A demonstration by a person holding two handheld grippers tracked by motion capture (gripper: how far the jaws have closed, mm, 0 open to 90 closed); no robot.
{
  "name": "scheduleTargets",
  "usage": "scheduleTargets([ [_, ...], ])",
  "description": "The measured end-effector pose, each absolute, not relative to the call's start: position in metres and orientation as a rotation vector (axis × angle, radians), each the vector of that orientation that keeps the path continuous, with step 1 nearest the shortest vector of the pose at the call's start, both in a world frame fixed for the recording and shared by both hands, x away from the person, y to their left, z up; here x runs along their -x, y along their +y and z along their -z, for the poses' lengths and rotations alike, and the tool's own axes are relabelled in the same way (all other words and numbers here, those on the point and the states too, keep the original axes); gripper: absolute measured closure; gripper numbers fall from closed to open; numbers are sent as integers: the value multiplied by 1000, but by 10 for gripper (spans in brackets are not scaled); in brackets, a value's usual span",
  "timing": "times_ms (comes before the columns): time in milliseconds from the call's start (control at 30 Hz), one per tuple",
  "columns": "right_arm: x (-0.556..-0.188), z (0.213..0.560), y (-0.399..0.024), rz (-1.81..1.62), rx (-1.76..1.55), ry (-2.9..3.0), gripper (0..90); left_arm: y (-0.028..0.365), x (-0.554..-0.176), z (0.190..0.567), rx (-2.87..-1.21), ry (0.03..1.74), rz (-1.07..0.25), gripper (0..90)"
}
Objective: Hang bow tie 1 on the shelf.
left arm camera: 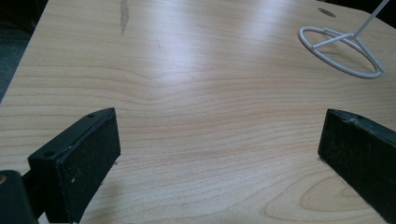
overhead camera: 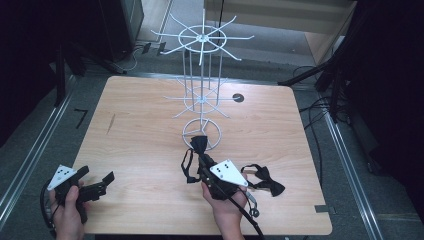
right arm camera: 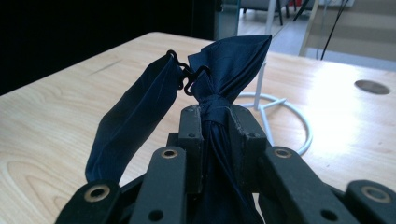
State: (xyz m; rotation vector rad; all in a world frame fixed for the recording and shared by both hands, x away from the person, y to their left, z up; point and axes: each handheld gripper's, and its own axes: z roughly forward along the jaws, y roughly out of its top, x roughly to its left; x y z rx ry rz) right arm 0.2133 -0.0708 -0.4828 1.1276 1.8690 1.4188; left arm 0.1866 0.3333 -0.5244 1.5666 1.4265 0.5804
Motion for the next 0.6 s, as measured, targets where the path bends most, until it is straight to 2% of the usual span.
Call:
scheduleTargets([
  [600,-210,463,-82,-1438,-1103,1757,777,333,-187,524,-1568,1427,-579,0],
])
